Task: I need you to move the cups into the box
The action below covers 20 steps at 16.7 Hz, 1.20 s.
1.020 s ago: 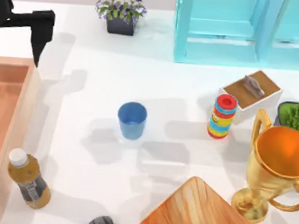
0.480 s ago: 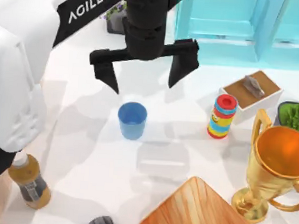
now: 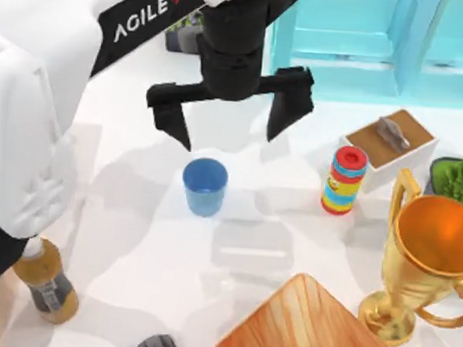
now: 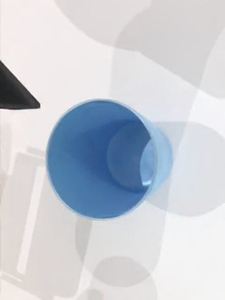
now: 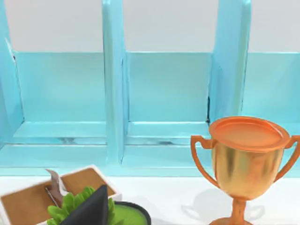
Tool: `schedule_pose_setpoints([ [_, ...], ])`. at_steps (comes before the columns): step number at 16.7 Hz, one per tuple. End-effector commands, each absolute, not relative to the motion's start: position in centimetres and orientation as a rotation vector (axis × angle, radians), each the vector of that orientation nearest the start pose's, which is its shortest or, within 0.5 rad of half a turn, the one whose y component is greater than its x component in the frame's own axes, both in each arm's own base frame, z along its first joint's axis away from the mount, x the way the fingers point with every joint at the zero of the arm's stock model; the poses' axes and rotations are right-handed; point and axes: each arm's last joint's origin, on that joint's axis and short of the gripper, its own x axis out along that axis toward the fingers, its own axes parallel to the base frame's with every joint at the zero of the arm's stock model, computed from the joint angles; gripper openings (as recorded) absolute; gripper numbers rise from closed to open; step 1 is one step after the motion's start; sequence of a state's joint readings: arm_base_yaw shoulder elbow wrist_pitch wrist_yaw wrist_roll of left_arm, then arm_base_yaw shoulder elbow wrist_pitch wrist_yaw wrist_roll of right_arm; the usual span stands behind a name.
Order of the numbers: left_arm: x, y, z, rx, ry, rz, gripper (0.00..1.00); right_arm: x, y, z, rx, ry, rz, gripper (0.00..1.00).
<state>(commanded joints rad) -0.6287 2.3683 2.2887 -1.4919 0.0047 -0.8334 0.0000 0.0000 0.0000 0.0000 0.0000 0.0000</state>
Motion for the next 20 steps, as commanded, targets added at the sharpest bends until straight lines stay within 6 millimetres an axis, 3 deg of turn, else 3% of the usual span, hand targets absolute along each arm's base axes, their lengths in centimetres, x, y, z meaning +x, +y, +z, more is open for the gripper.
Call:
schedule_pose_setpoints([
  [8, 37.9, -26.8, 14.3, -0.170, 1.563, 0.169, 1.00, 10.6, -0.1, 16.0, 0.000, 0.000, 0.000, 1.00],
  [14, 37.8, -26.8, 13.5, -0.169, 1.564, 0.170, 1.00, 10.6, -0.1, 16.0, 0.000, 0.000, 0.000, 1.00],
  [20, 37.8, -26.8, 13.5, -0.169, 1.564, 0.170, 0.55, 10.6, -0.1, 16.0, 0.000, 0.000, 0.000, 1.00],
])
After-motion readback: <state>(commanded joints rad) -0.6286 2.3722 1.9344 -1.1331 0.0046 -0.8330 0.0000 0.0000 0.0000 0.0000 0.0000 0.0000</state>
